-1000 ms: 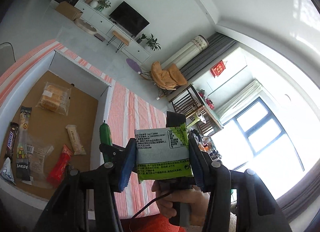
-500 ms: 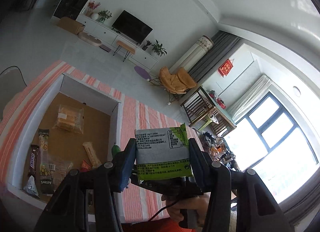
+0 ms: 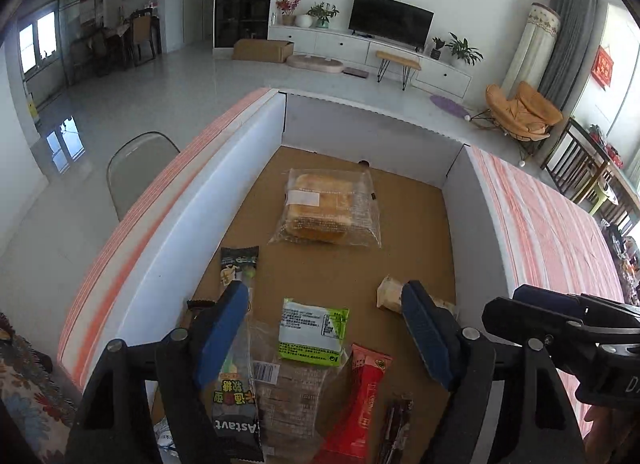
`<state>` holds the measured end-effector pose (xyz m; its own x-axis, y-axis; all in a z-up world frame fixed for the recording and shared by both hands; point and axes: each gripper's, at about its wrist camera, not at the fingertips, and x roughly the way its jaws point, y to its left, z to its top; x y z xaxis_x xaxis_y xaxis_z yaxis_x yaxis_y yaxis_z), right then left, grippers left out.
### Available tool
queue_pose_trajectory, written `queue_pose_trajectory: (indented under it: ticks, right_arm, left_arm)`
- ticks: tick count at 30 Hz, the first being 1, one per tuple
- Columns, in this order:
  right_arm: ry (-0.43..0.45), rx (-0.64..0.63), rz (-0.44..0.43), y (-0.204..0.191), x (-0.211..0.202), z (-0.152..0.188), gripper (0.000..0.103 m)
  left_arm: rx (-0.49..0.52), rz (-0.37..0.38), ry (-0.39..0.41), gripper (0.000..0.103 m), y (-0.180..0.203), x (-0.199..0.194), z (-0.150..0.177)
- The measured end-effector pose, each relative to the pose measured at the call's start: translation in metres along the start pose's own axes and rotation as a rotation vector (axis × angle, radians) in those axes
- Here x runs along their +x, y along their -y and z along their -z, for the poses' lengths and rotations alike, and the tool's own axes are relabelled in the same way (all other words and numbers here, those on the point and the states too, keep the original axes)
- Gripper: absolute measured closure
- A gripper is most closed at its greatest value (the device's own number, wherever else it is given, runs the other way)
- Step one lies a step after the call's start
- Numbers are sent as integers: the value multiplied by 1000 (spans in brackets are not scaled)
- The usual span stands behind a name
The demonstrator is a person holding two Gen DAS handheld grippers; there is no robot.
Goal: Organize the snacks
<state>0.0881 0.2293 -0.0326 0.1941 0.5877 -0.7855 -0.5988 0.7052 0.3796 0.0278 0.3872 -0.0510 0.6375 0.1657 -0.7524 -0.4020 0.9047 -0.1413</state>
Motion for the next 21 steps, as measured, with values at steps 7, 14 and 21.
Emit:
queue_pose_trajectory:
  ticks: [7,14,21]
  right_arm:
    - [41,-113,107,-15,-29,3,30]
    - [26,-136,164,-14,-40,19,25]
    - [54,-151,200,-17,-46,28,25]
  left_arm:
    - [103,-195,103,1,21,-32,4]
    - [101,-275,116,0,31,-51,19]
    - [56,-269,100,0,28,-59,24]
